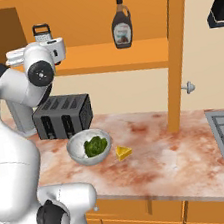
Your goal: Pick the cheese from the fridge and the cheese grater from the cabinet and place them next to the salad bowl.
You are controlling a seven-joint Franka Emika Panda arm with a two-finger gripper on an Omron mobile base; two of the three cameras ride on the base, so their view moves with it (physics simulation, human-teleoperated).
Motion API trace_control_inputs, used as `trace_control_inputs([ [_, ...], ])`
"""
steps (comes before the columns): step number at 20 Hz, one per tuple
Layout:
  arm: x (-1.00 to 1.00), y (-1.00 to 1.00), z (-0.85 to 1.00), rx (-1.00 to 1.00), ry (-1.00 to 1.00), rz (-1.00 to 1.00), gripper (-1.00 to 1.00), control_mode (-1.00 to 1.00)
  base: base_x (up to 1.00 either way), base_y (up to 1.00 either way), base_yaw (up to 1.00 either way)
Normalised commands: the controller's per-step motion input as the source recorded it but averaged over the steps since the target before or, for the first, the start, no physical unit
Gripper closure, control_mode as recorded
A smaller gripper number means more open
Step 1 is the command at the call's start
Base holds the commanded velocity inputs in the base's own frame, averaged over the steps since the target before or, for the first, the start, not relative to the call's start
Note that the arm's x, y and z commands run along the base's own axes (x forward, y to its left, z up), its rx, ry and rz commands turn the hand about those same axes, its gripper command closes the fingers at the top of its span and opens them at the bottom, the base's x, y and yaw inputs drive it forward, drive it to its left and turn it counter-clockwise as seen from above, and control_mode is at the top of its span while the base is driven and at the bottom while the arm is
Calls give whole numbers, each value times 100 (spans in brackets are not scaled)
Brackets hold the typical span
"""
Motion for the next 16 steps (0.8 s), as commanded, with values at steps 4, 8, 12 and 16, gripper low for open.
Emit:
trace_control_inputs([
  [4,27,3,0,-1,4,0,-100,-100,0,0,0],
  [8,29,8,0,-2,2,0,-100,-100,0,0,0],
  [12,18,14,0,-3,0,0,-100,-100,0,0,0],
  [16,20,15,0,-3,0,0,-100,-100,0,0,0],
])
